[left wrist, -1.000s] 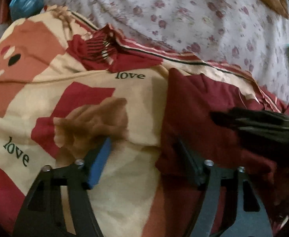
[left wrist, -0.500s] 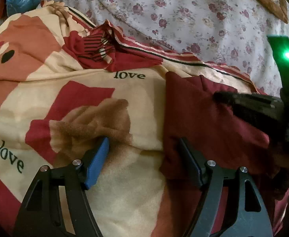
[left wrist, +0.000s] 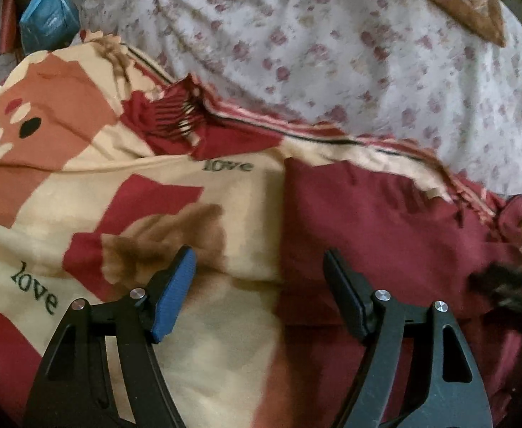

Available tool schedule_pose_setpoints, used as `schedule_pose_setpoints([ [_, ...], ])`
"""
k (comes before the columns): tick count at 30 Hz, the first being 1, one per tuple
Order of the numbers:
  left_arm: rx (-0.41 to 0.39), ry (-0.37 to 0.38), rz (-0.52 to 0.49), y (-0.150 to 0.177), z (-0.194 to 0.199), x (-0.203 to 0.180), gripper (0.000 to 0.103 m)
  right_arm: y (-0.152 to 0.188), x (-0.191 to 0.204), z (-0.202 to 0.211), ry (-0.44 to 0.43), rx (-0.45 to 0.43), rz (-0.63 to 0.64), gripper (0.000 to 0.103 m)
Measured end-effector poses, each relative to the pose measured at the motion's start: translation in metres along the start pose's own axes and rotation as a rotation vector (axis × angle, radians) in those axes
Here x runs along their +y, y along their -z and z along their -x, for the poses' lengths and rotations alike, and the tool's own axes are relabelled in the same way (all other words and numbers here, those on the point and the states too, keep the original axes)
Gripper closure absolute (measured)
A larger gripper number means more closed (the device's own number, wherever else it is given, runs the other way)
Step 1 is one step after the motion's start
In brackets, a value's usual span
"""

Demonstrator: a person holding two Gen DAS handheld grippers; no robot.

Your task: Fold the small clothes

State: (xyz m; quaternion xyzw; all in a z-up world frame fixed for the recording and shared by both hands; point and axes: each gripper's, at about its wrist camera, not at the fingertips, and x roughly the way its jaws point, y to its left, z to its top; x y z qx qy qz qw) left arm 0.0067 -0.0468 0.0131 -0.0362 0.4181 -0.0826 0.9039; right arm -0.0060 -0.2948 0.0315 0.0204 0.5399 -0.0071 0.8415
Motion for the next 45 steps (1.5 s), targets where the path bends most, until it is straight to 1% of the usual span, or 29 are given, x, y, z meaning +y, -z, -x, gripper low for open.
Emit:
schedule_pose_setpoints([
  [1, 0.004, 0.016, -0.003, 0.0, 0.002, -0.006, 0.028, 0.006, -0.01, -0.008, -0.037, 0.019, -0.032, 0.043],
  [2, 0.006, 0.03, -0.013, 0.0, 0.005, -0.011, 0.028, 0.008, -0.013, -0.007, -0.06, 0.001, -0.044, 0.044],
  [4, -0.004, 0.052, -0.042, 0.003, 0.012, -0.024, 0.028, 0.008, -0.021, 0.006, -0.09, 0.004, -0.063, 0.044],
  [5, -0.01, 0.059, -0.064, 0.004, 0.016, -0.031, 0.028, 0.008, -0.027, 0.016, -0.117, -0.015, -0.088, 0.044],
  [6, -0.011, 0.064, -0.074, 0.005, 0.018, -0.034, 0.028, 0.008, -0.039, 0.03, -0.143, -0.056, -0.12, 0.044],
  [7, -0.008, 0.078, -0.09, 0.006, 0.019, -0.04, 0.028, 0.006, -0.041, 0.032, -0.143, -0.077, -0.134, 0.044],
  [8, -0.004, 0.087, -0.096, 0.006, 0.018, -0.044, 0.028, 0.002, -0.053, 0.039, -0.111, -0.1, -0.159, 0.043],
  [9, 0.002, 0.093, -0.104, 0.006, 0.017, -0.048, 0.028, -0.001, -0.067, 0.043, -0.069, -0.109, -0.18, 0.04],
  [10, 0.007, 0.093, -0.111, 0.007, 0.016, -0.051, 0.028, -0.007, -0.086, 0.044, -0.007, -0.114, -0.213, 0.037],
  [11, 0.01, 0.092, -0.115, 0.006, 0.014, -0.053, 0.028, -0.012, -0.113, 0.042, 0.068, -0.114, -0.266, 0.036],
  [13, 0.024, 0.092, -0.112, 0.006, 0.007, -0.054, 0.028, -0.019, -0.157, 0.033, 0.134, -0.08, -0.348, 0.036],
  [17, 0.049, 0.095, -0.096, 0.005, -0.006, -0.052, 0.028, -0.033, -0.213, 0.002, 0.172, -0.009, -0.449, 0.036],
  [21, 0.061, 0.072, -0.114, 0.004, -0.015, -0.052, 0.028, -0.043, -0.244, -0.041, 0.139, 0.049, -0.539, 0.036],
  [23, 0.063, 0.067, -0.118, 0.004, -0.018, -0.051, 0.028, -0.044, -0.249, -0.053, 0.132, 0.066, -0.529, 0.055],
  [24, 0.065, 0.066, -0.119, 0.003, -0.019, -0.051, 0.028, -0.044, -0.25, -0.055, 0.16, 0.072, -0.505, 0.076],
  [25, 0.067, 0.065, -0.119, 0.003, -0.02, -0.05, 0.028, -0.042, -0.255, -0.052, 0.173, 0.063, -0.502, 0.083],
  [26, 0.068, 0.066, -0.114, 0.002, -0.02, -0.05, 0.028, -0.037, -0.263, -0.044, 0.123, 0.033, -0.534, 0.09],
  [27, 0.068, 0.073, -0.099, 0.002, -0.019, -0.048, 0.028, -0.034, -0.268, -0.036, 0.092, 0.016, -0.551, 0.096],
  [29, 0.067, 0.078, -0.077, 0.0, -0.018, -0.045, 0.028, -0.029, -0.277, -0.011, 0.073, -0.043, -0.556, 0.096],
  [31, 0.057, 0.084, -0.052, -0.001, -0.014, -0.041, 0.028, -0.024, -0.283, 0.02, 0.002, -0.109, -0.566, 0.096],
  [34, 0.041, 0.105, -0.002, -0.005, -0.006, -0.031, 0.028, -0.025, -0.274, 0.071, -0.116, -0.209, -0.53, 0.096],
  [35, 0.036, 0.114, 0.016, -0.006, -0.003, -0.028, 0.028, -0.027, -0.264, 0.092, -0.175, -0.246, -0.501, 0.096],
  [36, 0.031, 0.121, 0.03, -0.008, -0.001, -0.024, 0.028, -0.031, -0.249, 0.112, -0.226, -0.278, -0.454, 0.096],
  [38, 0.013, 0.135, 0.067, -0.011, 0.006, -0.015, 0.028, -0.035, -0.209, 0.14, -0.291, -0.309, -0.356, 0.096],
  [39, 0.005, 0.141, 0.083, -0.013, 0.009, -0.011, 0.028, -0.04, -0.18, 0.153, -0.334, -0.319, -0.283, 0.096],
  [41, -0.011, 0.155, 0.115, -0.017, 0.013, -0.001, 0.028, -0.047, -0.135, 0.164, -0.409, -0.318, -0.152, 0.096],
  [42, -0.02, 0.167, 0.134, -0.019, 0.016, 0.004, 0.028, -0.049, -0.108, 0.162, -0.436, -0.309, -0.09, 0.096],
  [43, -0.032, 0.187, 0.157, -0.021, 0.019, 0.01, 0.028, -0.043, -0.072, 0.164, -0.471, -0.285, 0.011, 0.096],
  [45, -0.04, 0.216, 0.189, -0.024, 0.02, 0.02, 0.028, -0.034, -0.028, 0.149, -0.509, -0.217, 0.125, 0.096],
])
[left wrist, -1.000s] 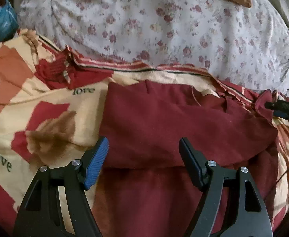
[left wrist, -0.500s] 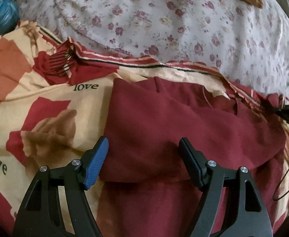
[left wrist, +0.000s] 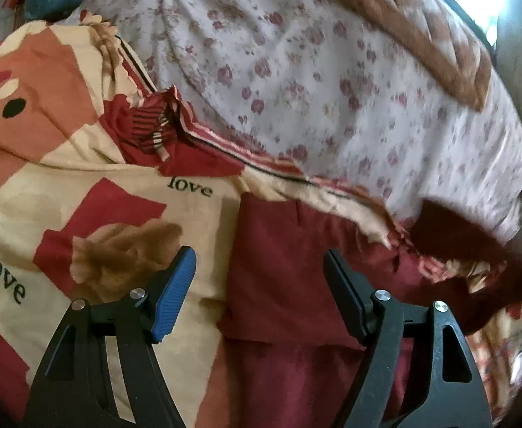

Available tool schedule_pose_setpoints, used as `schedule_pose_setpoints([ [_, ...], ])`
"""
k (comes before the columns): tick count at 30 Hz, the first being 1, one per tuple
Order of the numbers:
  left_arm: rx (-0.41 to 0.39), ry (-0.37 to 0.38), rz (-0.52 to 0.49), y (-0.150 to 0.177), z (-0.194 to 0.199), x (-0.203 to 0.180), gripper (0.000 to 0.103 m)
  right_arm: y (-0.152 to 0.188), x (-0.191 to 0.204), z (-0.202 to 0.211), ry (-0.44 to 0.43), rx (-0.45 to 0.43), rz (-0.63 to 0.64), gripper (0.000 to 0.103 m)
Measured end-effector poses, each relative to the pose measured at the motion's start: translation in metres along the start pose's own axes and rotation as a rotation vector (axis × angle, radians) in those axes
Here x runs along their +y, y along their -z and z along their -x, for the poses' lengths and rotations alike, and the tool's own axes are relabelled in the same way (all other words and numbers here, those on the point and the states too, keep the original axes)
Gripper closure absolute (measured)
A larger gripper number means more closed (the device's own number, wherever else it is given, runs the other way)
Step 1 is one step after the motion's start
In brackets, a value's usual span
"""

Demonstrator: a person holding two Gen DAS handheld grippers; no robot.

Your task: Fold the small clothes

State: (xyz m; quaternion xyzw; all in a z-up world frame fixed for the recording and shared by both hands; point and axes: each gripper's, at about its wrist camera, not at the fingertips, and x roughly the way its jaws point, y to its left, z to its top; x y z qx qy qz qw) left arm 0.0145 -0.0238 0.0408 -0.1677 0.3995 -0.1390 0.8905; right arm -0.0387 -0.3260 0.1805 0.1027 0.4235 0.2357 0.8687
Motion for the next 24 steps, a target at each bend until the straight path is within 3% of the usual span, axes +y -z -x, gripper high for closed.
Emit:
schedule_pose_setpoints([
  [2, 0.01, 0.032, 0.034, -0.002, -0.001, 0.006, 0.028, 0.023, 0.022, -0.04, -0.009, 0.126, 0.066, 0.096],
  [4, 0.046, 0.071, 0.062, -0.002, -0.007, 0.01, 0.028, 0.052, 0.021, -0.074, 0.048, 0.258, 0.085, 0.091],
  [7, 0.069, 0.065, 0.062, 0.0, -0.012, 0.007, 0.028, 0.081, 0.002, -0.078, 0.091, 0.316, 0.003, 0.076],
  [10, 0.08, 0.084, 0.033, 0.002, -0.014, -0.001, 0.028, 0.082, -0.016, -0.053, 0.09, 0.243, -0.094, 0.068],
  [13, 0.077, 0.11, -0.008, 0.005, -0.017, -0.016, 0.028, 0.079, -0.015, -0.019, 0.106, 0.147, -0.11, 0.059],
  [16, 0.097, 0.082, -0.067, 0.008, -0.033, -0.035, 0.028, 0.082, -0.028, 0.015, 0.191, 0.06, -0.136, 0.056],
  [19, 0.154, 0.083, -0.11, 0.015, -0.055, -0.05, 0.028, 0.095, -0.046, 0.032, 0.274, 0.051, -0.166, 0.053],
  [21, 0.188, 0.095, -0.145, 0.019, -0.067, -0.061, 0.047, 0.107, -0.059, 0.035, 0.314, 0.069, -0.201, 0.053],
  [23, 0.21, 0.067, -0.21, 0.024, -0.075, -0.072, 0.086, 0.116, -0.069, 0.03, 0.357, 0.091, -0.212, 0.053],
  [24, 0.21, 0.061, -0.224, 0.025, -0.075, -0.076, 0.089, 0.118, -0.071, 0.03, 0.379, 0.087, -0.205, 0.053],
])
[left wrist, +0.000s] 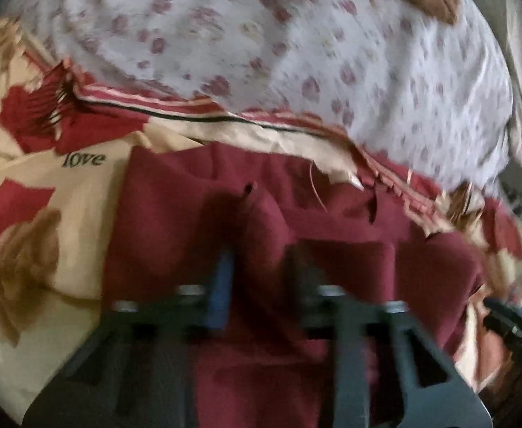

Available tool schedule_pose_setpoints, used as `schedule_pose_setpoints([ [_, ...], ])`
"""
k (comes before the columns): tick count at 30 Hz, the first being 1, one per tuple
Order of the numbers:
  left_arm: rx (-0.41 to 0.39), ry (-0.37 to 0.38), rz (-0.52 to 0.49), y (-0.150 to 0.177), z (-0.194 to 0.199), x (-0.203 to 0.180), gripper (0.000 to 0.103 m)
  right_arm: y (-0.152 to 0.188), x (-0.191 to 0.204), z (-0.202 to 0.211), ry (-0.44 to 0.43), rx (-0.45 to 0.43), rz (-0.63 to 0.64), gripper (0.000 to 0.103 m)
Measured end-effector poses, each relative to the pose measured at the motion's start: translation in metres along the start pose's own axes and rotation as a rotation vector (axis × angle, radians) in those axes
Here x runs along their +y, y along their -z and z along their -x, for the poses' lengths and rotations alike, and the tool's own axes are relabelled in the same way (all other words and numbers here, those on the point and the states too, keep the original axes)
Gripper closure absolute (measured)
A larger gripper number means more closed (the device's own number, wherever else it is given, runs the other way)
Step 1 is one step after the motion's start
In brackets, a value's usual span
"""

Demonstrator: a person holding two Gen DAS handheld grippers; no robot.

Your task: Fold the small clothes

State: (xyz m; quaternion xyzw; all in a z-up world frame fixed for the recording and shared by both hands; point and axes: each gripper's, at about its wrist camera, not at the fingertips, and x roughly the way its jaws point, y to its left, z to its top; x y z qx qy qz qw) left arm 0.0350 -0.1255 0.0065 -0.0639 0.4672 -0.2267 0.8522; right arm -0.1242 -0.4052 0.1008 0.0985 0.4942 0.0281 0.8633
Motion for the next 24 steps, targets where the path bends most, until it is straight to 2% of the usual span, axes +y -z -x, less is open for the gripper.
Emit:
schedule_pose_setpoints([
  [2, -0.038, 0.009, -0.008, -0.003, 0.01, -0.006, 0.09, 0.0, -0.004, -0.004, 0.04, -0.025, 0.003, 0.053],
  [5, -0.146, 0.033, 0.012, -0.016, 0.042, -0.005, 0.091, -0.007, -0.005, -0.015, -0.002, -0.026, -0.008, 0.065],
  [8, -0.228, 0.037, 0.052, -0.026, 0.066, 0.005, 0.091, -0.013, 0.002, -0.035, 0.042, 0.007, 0.049, 0.078],
  [10, -0.245, 0.03, 0.07, -0.028, 0.072, 0.013, 0.091, -0.013, 0.001, -0.045, 0.055, 0.029, 0.054, 0.092],
  [12, -0.228, 0.038, 0.095, -0.027, 0.072, 0.022, 0.091, -0.012, -0.005, -0.038, 0.083, 0.014, 0.044, 0.094],
  [16, -0.131, 0.014, 0.126, -0.014, 0.052, 0.028, 0.091, 0.001, -0.015, 0.005, 0.076, -0.035, 0.041, 0.095],
  [17, -0.103, 0.005, 0.127, -0.009, 0.044, 0.025, 0.091, 0.01, -0.016, 0.006, 0.09, -0.016, 0.046, 0.095],
  [19, -0.036, -0.025, 0.12, 0.001, 0.026, 0.021, 0.091, 0.025, -0.015, -0.009, 0.106, 0.078, 0.077, 0.095],
  [21, -0.009, -0.056, 0.105, 0.01, 0.018, 0.018, 0.091, 0.036, -0.022, -0.014, 0.095, 0.134, 0.059, 0.095],
  [23, -0.016, -0.071, 0.091, 0.013, 0.02, 0.017, 0.091, 0.032, -0.034, -0.001, 0.062, 0.104, -0.007, 0.095],
  [24, -0.019, -0.067, 0.093, 0.013, 0.022, 0.018, 0.091, 0.025, -0.044, 0.011, 0.034, 0.064, -0.061, 0.091],
])
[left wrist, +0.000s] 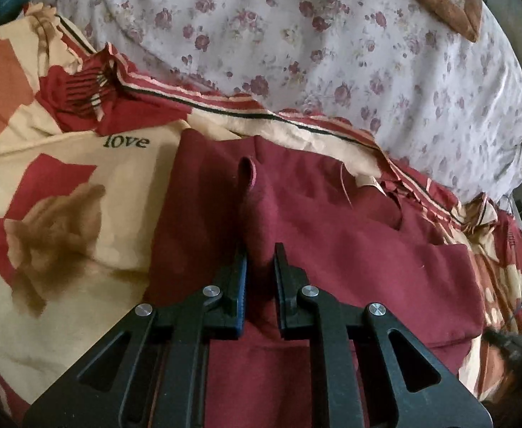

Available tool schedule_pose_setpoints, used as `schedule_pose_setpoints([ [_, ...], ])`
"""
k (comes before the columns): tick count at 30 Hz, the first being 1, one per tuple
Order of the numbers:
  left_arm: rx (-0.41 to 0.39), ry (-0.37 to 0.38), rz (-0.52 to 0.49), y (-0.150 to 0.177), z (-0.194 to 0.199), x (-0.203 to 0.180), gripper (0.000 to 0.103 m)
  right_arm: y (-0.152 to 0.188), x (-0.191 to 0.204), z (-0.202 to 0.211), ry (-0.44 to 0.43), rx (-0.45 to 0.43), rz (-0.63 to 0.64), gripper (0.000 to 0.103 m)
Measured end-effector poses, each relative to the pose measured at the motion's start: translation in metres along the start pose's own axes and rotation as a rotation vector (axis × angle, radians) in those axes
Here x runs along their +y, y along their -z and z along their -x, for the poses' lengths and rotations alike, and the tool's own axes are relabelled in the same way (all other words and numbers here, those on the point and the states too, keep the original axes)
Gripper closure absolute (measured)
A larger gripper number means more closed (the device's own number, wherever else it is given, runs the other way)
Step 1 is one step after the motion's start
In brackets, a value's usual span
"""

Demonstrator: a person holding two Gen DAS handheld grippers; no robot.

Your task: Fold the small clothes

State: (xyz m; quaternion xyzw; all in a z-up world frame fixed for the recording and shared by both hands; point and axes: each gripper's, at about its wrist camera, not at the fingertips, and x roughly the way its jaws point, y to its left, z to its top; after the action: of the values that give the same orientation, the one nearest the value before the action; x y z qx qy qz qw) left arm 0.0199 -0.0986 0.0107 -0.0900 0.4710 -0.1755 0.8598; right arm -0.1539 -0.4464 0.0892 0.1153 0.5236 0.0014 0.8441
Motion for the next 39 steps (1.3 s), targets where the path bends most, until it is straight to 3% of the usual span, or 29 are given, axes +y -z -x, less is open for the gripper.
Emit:
schedule_pose_setpoints([
  [2, -0.004, 0.015, 0.02, -0.001, 0.002, 0.003, 0.091, -0.011, -0.015, 0.013, -0.041, -0.055, -0.093, 0.052],
  [3, -0.005, 0.017, 0.027, -0.002, 0.002, 0.003, 0.091, -0.016, -0.019, 0.013, -0.04, -0.07, -0.133, 0.022],
  [4, -0.005, 0.013, 0.026, -0.002, 0.001, 0.003, 0.091, -0.026, -0.023, 0.005, -0.037, -0.08, -0.187, 0.019],
  [8, -0.016, -0.012, 0.001, 0.0, 0.0, -0.001, 0.091, -0.054, -0.02, -0.058, -0.093, -0.009, -0.26, 0.024],
  [10, -0.023, -0.011, -0.004, 0.0, 0.001, -0.001, 0.091, -0.062, -0.017, -0.089, -0.121, 0.057, -0.253, 0.077],
  [11, -0.024, -0.009, -0.003, 0.0, 0.001, -0.001, 0.091, -0.064, -0.015, -0.092, -0.114, 0.052, -0.242, 0.078],
  [12, -0.024, -0.003, -0.001, 0.001, 0.001, 0.0, 0.091, -0.069, -0.009, -0.085, -0.076, 0.006, -0.2, 0.087],
  [14, -0.017, 0.001, -0.005, 0.003, 0.0, 0.0, 0.088, -0.075, 0.005, -0.063, 0.016, -0.101, -0.08, 0.09],
  [16, 0.004, -0.002, -0.022, 0.005, -0.008, -0.004, 0.08, -0.077, 0.003, -0.069, 0.17, -0.108, -0.013, 0.091],
  [18, 0.007, -0.065, -0.073, 0.01, -0.013, -0.013, 0.079, -0.072, -0.011, -0.091, 0.152, -0.02, -0.061, 0.091],
  [20, -0.003, -0.091, -0.101, 0.013, -0.009, -0.016, 0.079, -0.067, -0.019, -0.09, 0.122, -0.02, -0.097, 0.089],
  [22, -0.009, -0.09, -0.092, 0.011, -0.001, -0.012, 0.079, -0.064, -0.023, -0.072, 0.14, -0.049, -0.139, 0.057],
  [23, -0.021, -0.089, -0.075, 0.009, 0.004, -0.009, 0.075, -0.062, -0.024, -0.059, 0.166, -0.068, -0.162, 0.055],
  [27, -0.09, -0.129, -0.033, 0.005, 0.016, 0.003, 0.053, -0.048, 0.0, -0.024, 0.09, -0.111, -0.087, 0.055],
  [29, -0.059, -0.159, -0.037, 0.005, 0.007, 0.007, 0.052, -0.033, 0.021, -0.03, 0.075, -0.06, 0.005, 0.056],
  [30, -0.032, -0.173, -0.036, 0.005, 0.001, 0.009, 0.052, -0.029, 0.025, -0.038, 0.092, -0.031, 0.021, 0.064],
  [32, -0.027, -0.175, -0.028, 0.007, 0.0, 0.011, 0.05, -0.013, 0.028, -0.06, 0.164, 0.06, 0.058, 0.067],
  [39, -0.096, -0.166, -0.053, 0.007, 0.024, 0.003, 0.05, -0.027, 0.026, -0.018, 0.107, -0.066, -0.03, 0.065],
])
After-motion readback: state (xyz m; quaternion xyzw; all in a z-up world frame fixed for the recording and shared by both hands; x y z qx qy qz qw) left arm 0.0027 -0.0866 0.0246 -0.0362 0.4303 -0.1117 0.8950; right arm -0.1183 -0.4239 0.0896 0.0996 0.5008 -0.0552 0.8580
